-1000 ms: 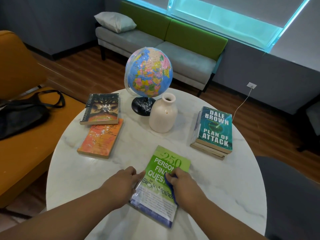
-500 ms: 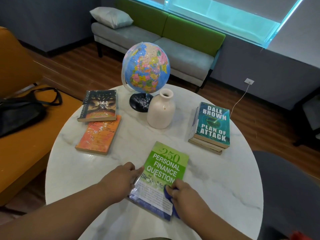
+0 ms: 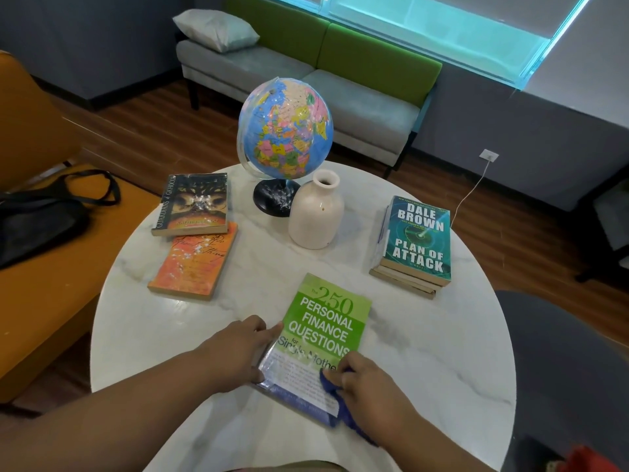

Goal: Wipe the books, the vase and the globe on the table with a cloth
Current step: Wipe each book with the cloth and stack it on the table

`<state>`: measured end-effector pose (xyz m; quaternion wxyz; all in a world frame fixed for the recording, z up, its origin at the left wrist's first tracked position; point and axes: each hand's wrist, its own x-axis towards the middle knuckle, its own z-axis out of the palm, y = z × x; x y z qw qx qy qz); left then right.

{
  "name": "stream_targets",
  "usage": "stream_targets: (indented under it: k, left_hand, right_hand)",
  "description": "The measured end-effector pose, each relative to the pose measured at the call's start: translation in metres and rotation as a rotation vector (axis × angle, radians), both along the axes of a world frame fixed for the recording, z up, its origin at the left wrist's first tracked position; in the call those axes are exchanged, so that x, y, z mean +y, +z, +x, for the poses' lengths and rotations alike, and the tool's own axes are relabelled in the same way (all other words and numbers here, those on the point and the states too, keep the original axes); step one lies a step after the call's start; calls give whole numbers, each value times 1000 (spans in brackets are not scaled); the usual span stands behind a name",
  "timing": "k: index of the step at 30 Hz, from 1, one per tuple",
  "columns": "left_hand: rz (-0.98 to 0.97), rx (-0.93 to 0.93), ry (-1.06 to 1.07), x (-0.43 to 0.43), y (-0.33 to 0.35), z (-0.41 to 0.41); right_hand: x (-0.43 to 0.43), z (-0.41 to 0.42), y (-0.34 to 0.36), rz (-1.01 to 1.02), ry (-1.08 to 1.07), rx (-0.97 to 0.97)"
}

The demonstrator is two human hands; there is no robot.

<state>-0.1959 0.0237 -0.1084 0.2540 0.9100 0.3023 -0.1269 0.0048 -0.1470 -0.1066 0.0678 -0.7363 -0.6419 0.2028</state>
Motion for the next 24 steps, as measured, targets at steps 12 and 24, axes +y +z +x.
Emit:
stream_targets:
  k: [12,24]
  left_hand:
    - [-5,2,9,-1,1,1]
    - [2,-1,19,-2,1,1]
  right_hand:
    - [1,-18,8,-53,83,101]
    - [5,-18,-1,39,179,25]
